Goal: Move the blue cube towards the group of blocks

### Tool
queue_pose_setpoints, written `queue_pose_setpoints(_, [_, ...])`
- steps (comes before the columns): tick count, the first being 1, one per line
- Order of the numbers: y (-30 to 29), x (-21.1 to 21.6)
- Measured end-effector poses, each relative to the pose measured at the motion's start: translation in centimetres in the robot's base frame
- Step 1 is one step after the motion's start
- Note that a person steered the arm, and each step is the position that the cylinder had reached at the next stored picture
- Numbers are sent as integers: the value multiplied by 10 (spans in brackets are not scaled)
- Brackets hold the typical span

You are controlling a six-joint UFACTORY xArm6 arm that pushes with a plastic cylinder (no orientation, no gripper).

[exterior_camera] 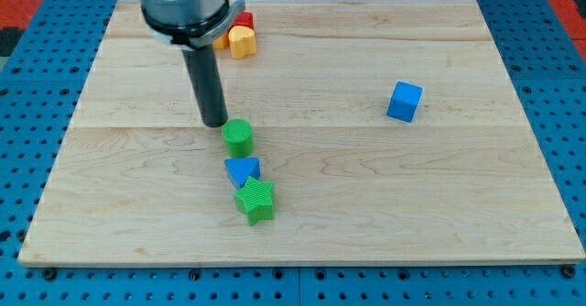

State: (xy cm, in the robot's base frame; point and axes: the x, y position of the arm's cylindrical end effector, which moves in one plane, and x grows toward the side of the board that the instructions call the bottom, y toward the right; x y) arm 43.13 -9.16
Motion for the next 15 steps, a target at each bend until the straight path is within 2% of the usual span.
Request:
queue_pose_setpoints(1, [35, 19])
queue_pose_setpoints(2, [36, 33])
queue_pose_setpoints(4, [248, 23])
queue_pose_setpoints(5, [294, -35])
queue_pose_setpoints(6, [303, -79])
queue_pose_setpoints(8, [202, 3])
queue_pose_setpoints(10, [166, 76])
queue_pose_setpoints(12, [144, 37])
queue_pose_setpoints(13, [111, 53])
queue_pose_setpoints(15, [107, 79])
